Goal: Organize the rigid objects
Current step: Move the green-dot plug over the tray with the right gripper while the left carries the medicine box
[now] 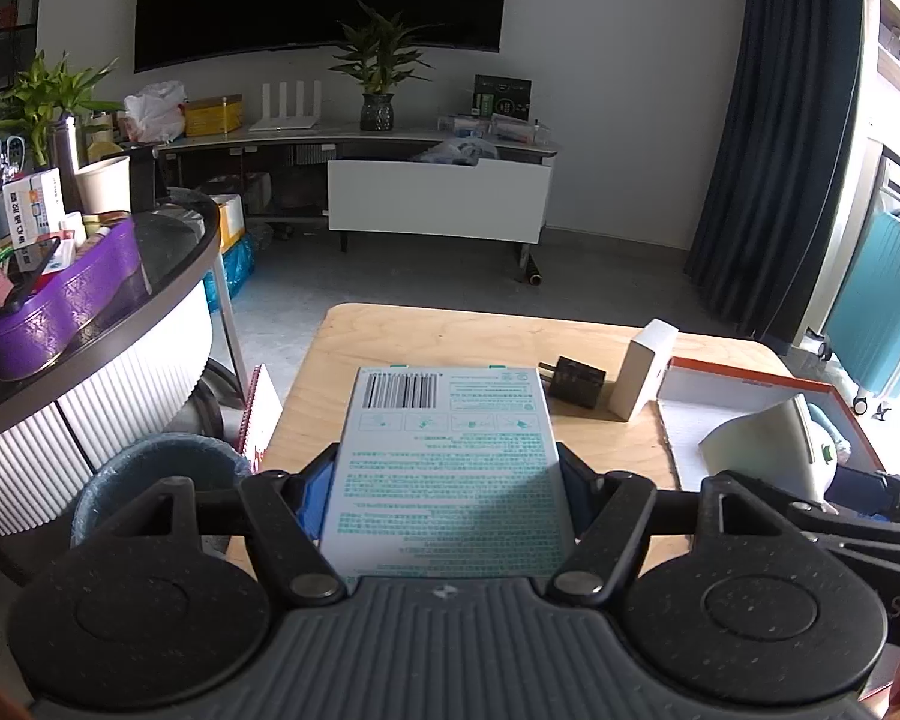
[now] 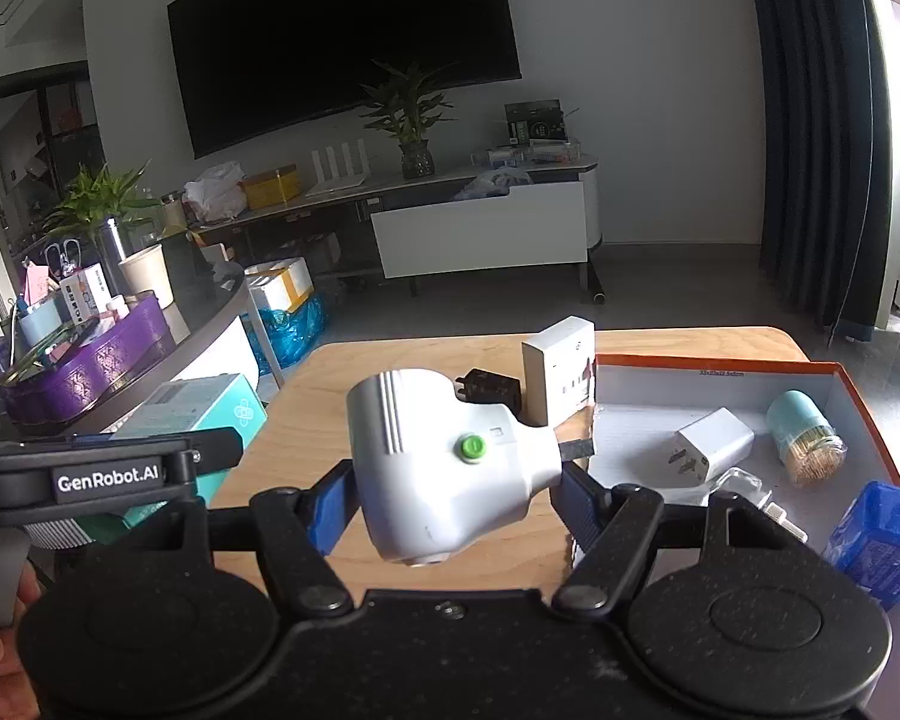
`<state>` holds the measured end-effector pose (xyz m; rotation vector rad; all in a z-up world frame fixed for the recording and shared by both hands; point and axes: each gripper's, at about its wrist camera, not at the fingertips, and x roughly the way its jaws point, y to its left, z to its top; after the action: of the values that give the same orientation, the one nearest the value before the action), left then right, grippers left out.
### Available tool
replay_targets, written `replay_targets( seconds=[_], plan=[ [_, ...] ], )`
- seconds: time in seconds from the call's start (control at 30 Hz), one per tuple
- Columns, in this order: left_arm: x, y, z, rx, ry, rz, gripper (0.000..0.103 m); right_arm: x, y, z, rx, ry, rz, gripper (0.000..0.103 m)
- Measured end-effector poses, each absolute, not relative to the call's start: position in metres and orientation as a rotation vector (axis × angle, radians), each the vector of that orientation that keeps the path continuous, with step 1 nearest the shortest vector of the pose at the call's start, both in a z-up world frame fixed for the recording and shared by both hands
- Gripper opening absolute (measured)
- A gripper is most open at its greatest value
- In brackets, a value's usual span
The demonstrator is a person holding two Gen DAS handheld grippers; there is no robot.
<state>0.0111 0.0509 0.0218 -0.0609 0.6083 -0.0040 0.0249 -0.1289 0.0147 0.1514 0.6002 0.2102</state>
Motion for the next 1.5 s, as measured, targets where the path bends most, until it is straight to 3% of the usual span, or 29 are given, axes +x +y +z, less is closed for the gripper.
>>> replay_targets(
  seconds=[1.5],
  plan=[
    [0.012, 0.026, 0.016, -0.029, 0.626, -0.080, 0.071, 0.018, -0.157, 0.012, 0.179, 0.598, 0.151, 0.083]
  ],
)
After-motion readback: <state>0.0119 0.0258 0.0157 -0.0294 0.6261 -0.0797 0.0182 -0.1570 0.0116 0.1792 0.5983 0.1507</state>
